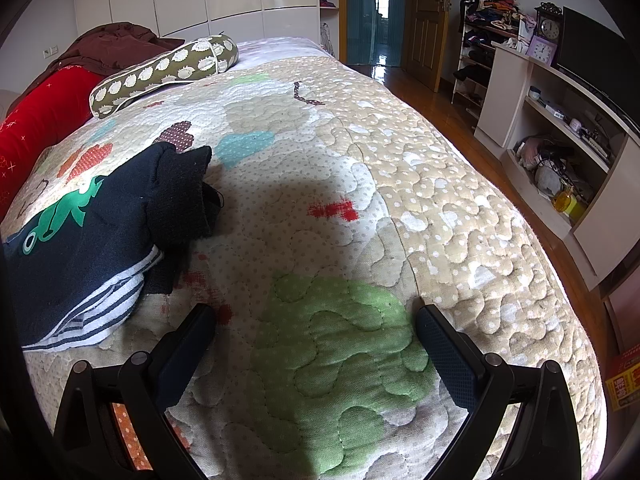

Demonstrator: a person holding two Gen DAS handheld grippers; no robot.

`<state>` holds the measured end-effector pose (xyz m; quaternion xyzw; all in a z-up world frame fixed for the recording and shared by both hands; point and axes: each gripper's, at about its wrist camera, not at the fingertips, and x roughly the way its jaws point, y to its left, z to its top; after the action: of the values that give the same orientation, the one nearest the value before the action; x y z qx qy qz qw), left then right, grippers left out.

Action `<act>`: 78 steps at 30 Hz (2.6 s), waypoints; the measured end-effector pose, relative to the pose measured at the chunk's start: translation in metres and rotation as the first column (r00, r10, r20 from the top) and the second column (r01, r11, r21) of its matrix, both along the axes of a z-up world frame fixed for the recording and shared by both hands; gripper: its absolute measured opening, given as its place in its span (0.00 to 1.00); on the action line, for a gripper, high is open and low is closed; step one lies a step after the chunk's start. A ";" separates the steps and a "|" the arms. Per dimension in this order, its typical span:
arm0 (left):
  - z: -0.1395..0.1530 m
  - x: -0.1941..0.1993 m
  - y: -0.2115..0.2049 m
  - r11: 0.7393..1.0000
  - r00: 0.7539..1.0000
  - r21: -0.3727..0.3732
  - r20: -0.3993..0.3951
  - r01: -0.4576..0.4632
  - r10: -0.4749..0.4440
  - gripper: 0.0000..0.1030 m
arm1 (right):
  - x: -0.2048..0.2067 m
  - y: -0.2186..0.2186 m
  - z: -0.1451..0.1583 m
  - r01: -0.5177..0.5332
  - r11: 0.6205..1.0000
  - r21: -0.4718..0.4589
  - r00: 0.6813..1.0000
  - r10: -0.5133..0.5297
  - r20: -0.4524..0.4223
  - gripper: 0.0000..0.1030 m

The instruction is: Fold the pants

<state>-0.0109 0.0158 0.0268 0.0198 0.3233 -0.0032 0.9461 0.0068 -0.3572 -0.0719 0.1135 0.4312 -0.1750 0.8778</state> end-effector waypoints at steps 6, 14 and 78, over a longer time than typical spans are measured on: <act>-0.008 0.008 -0.012 1.000 0.999 0.021 -0.024 0.023 -0.023 1.00 | 0.000 0.000 0.000 0.000 1.000 0.000 1.000 0.000 0.000 0.99; -0.012 0.007 -0.018 0.999 0.998 0.032 -0.039 0.040 -0.039 1.00 | 0.000 0.000 0.000 0.000 1.000 0.000 1.000 0.000 0.000 0.99; -0.067 0.119 0.089 0.838 0.891 -0.542 -0.409 -0.065 -0.195 0.55 | -0.019 0.053 0.062 -0.257 0.888 0.380 0.961 0.193 0.198 0.70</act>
<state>0.1083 0.1049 -0.0398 -0.2381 0.5173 -0.1320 0.8113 -0.0126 -0.3040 -0.0102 0.2538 0.3989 0.0299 0.8807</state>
